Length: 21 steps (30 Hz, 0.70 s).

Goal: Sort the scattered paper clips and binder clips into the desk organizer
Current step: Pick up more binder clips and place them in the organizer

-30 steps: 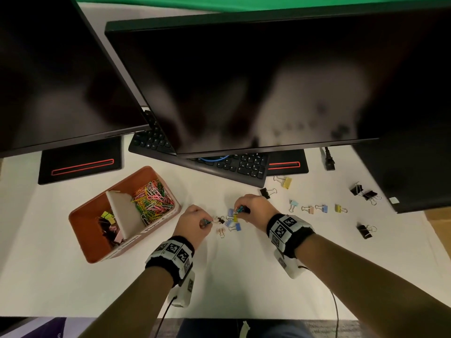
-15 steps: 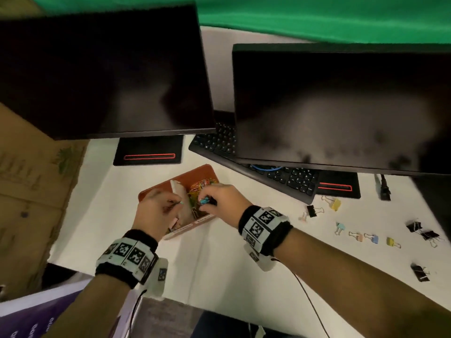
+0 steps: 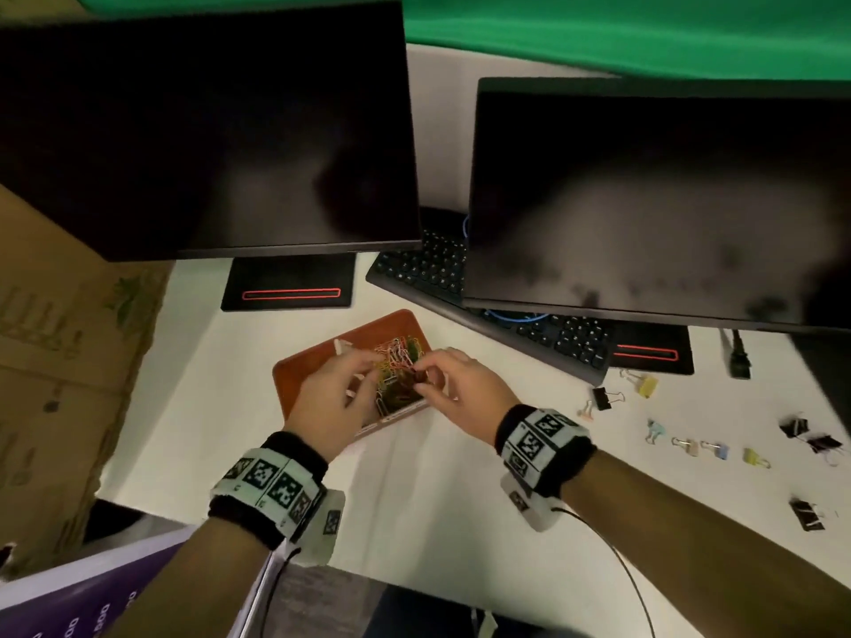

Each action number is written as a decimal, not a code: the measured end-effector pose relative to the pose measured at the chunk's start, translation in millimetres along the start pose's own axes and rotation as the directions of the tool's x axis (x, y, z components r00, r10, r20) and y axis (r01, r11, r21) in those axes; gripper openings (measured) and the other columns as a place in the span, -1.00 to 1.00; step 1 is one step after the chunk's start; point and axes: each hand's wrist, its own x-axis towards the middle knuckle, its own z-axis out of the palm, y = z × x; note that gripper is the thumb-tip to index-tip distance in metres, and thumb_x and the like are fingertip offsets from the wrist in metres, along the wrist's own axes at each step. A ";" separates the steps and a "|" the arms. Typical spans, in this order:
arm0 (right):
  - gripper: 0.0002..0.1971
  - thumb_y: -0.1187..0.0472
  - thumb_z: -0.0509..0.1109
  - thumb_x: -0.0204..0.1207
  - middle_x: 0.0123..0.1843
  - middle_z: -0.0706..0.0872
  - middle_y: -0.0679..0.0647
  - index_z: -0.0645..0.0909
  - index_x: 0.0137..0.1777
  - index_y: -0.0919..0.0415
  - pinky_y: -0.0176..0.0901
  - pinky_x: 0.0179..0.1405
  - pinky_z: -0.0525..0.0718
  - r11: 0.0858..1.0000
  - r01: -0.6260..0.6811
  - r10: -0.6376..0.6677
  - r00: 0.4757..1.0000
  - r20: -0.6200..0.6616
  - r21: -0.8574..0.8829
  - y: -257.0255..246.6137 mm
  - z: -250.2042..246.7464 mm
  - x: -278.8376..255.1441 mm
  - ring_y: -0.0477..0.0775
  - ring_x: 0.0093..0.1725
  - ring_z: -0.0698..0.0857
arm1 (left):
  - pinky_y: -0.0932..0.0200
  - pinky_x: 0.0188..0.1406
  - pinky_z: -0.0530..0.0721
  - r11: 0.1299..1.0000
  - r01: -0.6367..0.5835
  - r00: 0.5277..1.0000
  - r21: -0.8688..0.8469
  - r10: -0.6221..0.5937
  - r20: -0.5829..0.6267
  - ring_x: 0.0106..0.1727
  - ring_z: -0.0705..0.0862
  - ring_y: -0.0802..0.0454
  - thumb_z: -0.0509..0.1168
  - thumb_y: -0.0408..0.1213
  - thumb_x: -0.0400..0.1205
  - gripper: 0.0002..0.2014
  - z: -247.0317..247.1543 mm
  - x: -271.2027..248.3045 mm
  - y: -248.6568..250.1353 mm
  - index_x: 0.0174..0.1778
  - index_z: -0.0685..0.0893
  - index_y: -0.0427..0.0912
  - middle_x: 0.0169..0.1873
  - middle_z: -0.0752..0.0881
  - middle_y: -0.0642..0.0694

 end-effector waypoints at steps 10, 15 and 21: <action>-0.12 -0.07 0.57 0.28 0.38 0.36 0.10 0.17 0.54 -0.10 0.01 0.31 0.56 0.864 -0.436 0.469 0.879 0.085 -0.254 127.1 -36.8 -100.5 0.16 0.30 0.48 | 0.18 0.38 0.45 0.981 -0.062 0.848 0.182 -0.044 0.529 0.36 0.43 0.02 0.41 0.00 0.45 -0.26 151.9 6.4 33.3 0.52 0.23 0.07 0.41 0.25 -0.01; -0.10 0.03 0.59 0.27 0.32 0.33 0.12 0.16 0.56 -0.10 0.03 0.27 0.59 0.898 -0.383 0.412 0.904 0.111 -0.215 134.6 -25.6 -93.4 0.10 0.18 0.48 | 0.08 0.41 0.45 0.959 0.019 0.846 0.283 -0.166 0.507 0.38 0.32 -0.03 0.45 -0.05 0.40 -0.20 192.7 5.5 33.2 0.53 0.22 0.06 0.39 0.21 -0.01; -0.34 0.13 0.53 0.36 0.21 0.40 0.12 0.38 0.45 0.00 0.03 0.19 0.61 0.920 -0.336 0.369 0.916 0.157 -0.204 137.1 -14.2 -81.4 0.17 0.17 0.49 | 0.09 0.27 0.57 0.967 0.002 0.872 0.254 -0.127 0.474 0.12 0.59 -0.11 0.40 -0.34 0.47 -0.61 192.9 11.6 31.8 0.23 0.58 -0.17 0.19 0.45 -0.15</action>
